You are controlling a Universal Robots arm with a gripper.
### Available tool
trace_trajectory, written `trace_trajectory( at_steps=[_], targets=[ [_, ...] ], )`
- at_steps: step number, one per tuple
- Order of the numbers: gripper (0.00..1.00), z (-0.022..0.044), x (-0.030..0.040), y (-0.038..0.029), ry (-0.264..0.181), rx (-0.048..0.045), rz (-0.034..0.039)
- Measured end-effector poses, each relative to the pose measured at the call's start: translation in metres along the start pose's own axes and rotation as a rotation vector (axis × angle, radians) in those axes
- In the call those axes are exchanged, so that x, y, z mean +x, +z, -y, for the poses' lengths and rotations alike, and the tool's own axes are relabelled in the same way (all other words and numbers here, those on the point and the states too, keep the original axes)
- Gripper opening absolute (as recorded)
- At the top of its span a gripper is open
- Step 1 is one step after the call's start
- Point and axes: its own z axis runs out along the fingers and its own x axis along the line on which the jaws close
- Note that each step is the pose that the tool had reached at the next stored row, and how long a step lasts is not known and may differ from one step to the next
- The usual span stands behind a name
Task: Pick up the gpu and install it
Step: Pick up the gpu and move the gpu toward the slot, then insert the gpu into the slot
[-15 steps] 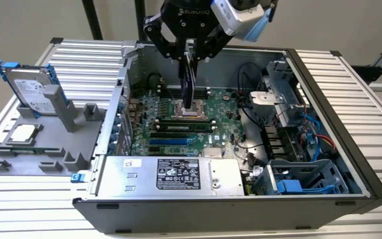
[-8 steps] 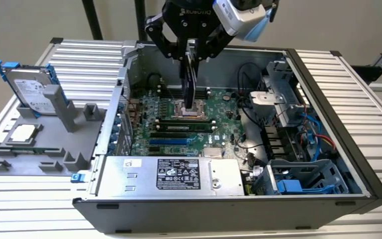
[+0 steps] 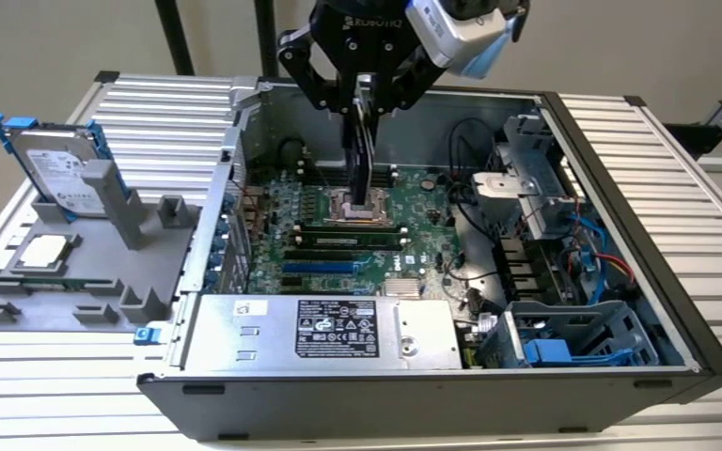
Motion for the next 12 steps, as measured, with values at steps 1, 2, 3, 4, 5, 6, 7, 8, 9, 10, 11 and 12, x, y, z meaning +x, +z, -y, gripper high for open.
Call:
trace_trajectory(
  at_steps=[1, 2, 3, 4, 5, 6, 7, 8, 9, 10, 11, 12],
  targets=[
    [0.00, 0.0000, -0.0003, 0.0000, 0.000, -0.0001, 0.0000],
    [0.00, 0.0000, -0.0005, 0.0000, 0.000, 0.0000, 0.0000],
    [0.00, 0.0001, -0.0008, 0.0000, 0.000, 0.0000, 0.0000],
    [0.00, 0.0001, -0.0011, 0.0000, 0.000, -0.0001, 0.0001],
    [0.00, 0.0001, -0.0014, 0.0000, 0.000, -0.0001, 0.0001],
    [0.00, 0.0001, -0.0016, 0.0000, 0.000, 0.0000, 0.0000],
    [0.00, 0.0001, -0.0019, 0.0000, 0.000, 0.0000, 0.0000],
    [0.00, 0.0002, -0.0022, 0.0000, 0.000, -0.0001, 0.0000],
    [0.00, 0.0002, -0.0024, 0.0000, 0.000, -0.0001, 0.0001],
    [0.00, 0.0001, -0.0024, 0.0000, 0.000, 0.0000, 0.0001],
    [0.00, 0.0002, -0.0024, 0.0000, -0.001, -0.0001, 0.0001],
    [0.00, 0.0002, -0.0026, 0.0000, -0.002, 0.0000, 0.0000]
  ],
)
